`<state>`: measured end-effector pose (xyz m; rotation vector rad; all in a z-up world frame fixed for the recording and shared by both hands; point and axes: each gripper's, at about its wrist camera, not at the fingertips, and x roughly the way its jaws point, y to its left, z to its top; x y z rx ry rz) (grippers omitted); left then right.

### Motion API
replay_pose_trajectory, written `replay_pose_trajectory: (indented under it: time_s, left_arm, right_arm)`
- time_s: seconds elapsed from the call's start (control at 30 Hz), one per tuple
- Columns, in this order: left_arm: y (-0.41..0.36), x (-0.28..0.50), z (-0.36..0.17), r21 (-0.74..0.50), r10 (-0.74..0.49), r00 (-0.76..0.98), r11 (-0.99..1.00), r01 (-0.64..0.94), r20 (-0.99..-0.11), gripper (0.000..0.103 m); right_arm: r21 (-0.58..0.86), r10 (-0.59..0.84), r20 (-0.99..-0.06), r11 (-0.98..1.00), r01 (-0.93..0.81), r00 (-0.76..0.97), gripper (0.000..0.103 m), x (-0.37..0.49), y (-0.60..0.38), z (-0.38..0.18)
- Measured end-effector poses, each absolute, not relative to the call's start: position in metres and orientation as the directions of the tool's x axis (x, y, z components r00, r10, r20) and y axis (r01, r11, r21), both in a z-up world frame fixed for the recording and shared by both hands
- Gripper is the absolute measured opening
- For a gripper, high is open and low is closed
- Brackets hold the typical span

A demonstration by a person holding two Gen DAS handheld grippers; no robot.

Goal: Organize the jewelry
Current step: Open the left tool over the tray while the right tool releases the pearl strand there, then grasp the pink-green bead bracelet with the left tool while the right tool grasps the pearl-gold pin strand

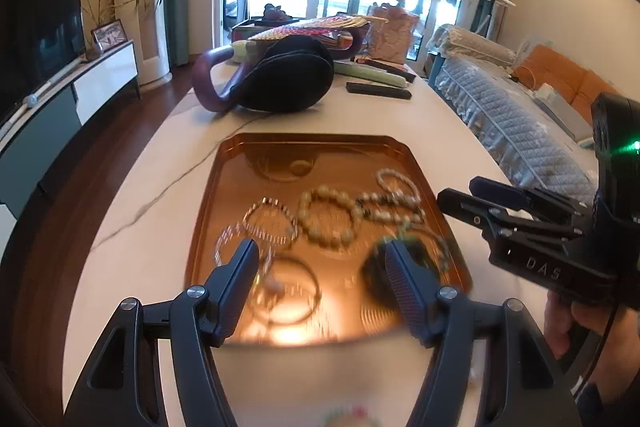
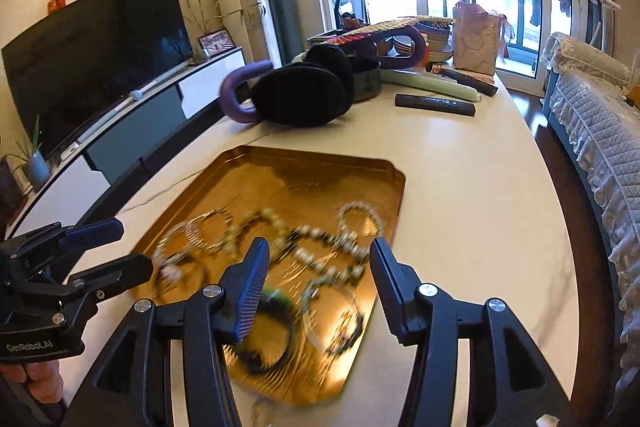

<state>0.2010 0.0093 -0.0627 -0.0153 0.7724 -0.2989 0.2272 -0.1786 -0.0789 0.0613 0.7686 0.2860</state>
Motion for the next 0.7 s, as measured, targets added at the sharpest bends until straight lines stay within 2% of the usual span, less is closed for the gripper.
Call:
replay_pose_trajectory:
  time_s: [0.2,0.27,0.43,0.6,0.7]
  left_arm:
    - [0.014,0.154,-0.041,-0.107,-0.271,0.678,0.956,0.274,-0.683,0.067]
    - [0.014,0.141,-0.032,-0.11,-0.268,0.676,0.957,0.268,-0.686,0.071]
    - [0.02,0.113,-0.023,-0.12,-0.275,0.673,0.956,0.268,-0.687,0.075]
    - [0.029,0.101,-0.049,-0.152,-0.283,0.687,0.957,0.246,-0.669,0.075]
    - [0.025,0.104,-0.073,-0.163,-0.293,0.644,0.953,0.254,-0.707,0.075]
  right_arm:
    - [0.134,0.254,-0.69,0.965,-0.224,0.678,0.053,0.182,-0.167,-0.067]
    - [0.132,0.243,-0.71,0.968,-0.214,0.661,0.053,0.173,-0.164,-0.065]
    - [0.22,0.309,-0.713,0.951,-0.217,0.629,0.054,0.143,-0.172,-0.049]
    - [0.103,0.276,-0.69,0.953,-0.286,0.669,0.054,0.112,-0.162,-0.057]
    - [0.125,0.292,-0.718,0.947,-0.296,0.631,0.054,0.115,-0.16,-0.078]
